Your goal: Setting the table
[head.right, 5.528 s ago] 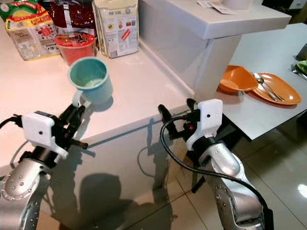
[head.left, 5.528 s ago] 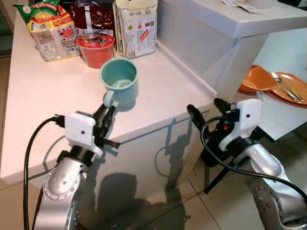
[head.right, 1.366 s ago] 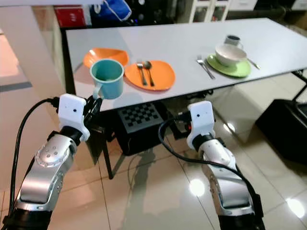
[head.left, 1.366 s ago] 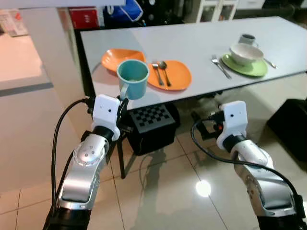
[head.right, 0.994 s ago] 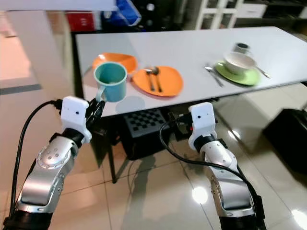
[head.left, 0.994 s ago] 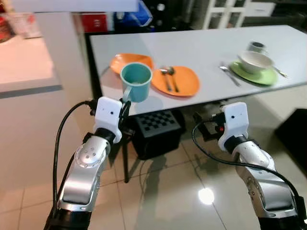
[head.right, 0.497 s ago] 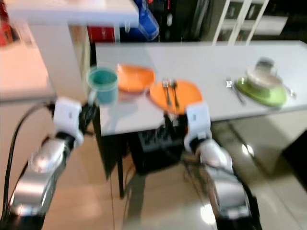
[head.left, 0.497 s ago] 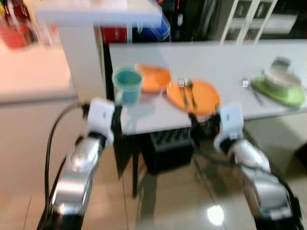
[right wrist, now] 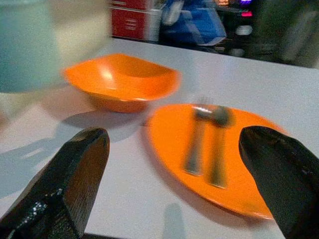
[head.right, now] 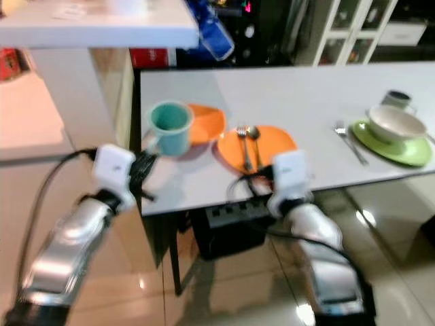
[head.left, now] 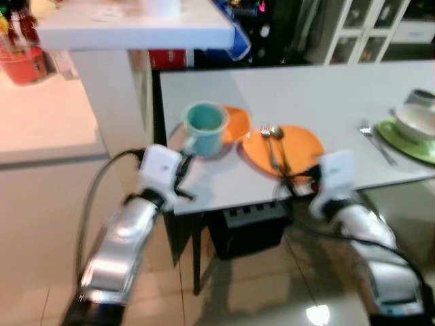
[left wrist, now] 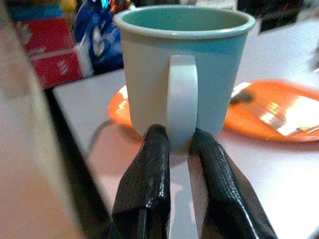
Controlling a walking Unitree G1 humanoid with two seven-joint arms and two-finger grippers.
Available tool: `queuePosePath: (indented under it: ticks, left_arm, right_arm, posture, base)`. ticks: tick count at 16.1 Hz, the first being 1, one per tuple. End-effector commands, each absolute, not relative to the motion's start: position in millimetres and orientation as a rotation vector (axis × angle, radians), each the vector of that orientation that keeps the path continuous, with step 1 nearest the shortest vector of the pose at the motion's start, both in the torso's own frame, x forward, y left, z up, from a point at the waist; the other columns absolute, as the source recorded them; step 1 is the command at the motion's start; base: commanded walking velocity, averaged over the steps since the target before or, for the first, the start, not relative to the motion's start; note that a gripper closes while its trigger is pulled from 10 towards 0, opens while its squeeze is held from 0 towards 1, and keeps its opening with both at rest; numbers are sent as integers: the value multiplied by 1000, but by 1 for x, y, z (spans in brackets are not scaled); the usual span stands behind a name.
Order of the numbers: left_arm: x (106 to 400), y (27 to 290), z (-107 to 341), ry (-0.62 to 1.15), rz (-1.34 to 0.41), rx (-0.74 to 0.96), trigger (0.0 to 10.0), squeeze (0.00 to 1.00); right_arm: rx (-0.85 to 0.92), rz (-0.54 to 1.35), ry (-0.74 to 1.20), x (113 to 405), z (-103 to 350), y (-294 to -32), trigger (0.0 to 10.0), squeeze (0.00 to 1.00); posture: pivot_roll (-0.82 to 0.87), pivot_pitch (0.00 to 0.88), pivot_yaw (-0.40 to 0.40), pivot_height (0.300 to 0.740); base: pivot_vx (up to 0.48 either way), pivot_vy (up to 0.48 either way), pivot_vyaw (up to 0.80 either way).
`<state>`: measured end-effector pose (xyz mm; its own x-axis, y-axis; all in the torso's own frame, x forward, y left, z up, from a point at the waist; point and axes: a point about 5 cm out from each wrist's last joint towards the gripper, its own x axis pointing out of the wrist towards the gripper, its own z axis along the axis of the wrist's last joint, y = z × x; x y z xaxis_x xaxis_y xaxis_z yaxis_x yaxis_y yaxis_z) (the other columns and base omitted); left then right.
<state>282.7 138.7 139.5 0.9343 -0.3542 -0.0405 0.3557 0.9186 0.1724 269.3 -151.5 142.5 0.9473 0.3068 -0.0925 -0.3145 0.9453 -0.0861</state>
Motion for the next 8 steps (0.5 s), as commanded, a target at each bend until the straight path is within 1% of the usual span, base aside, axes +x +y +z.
queuePosePath:
  ticks: [1, 4, 6, 8]
  left_arm:
    - [282, 125, 140, -3, -446, 168, 10000, 0]
    - [284, 121, 134, 2, -520, 148, 10000, 0]
    - [286, 119, 132, 9, -539, 141, 10000, 0]
    - [293, 113, 124, 32, -579, 128, 10000, 0]
  right_arm:
    - [-81, 357, 71, 263, 146, -157, 10000, 0]
    - [-31, 479, 58, 253, 154, -154, 10000, 0]
    - [-21, 519, 58, 250, 157, -154, 10000, 0]
    - [-25, 605, 77, 243, 160, -155, 10000, 0]
  posture:
    - [-6, 0, -17, 740]
    - [-24, 0, -14, 740]
    - [-30, 0, -14, 740]
    - [-43, 0, -13, 740]
  base:
    - [0, 0, 0]
    - [0, 0, 0]
    - [0, 0, 0]
    - [0, 0, 0]
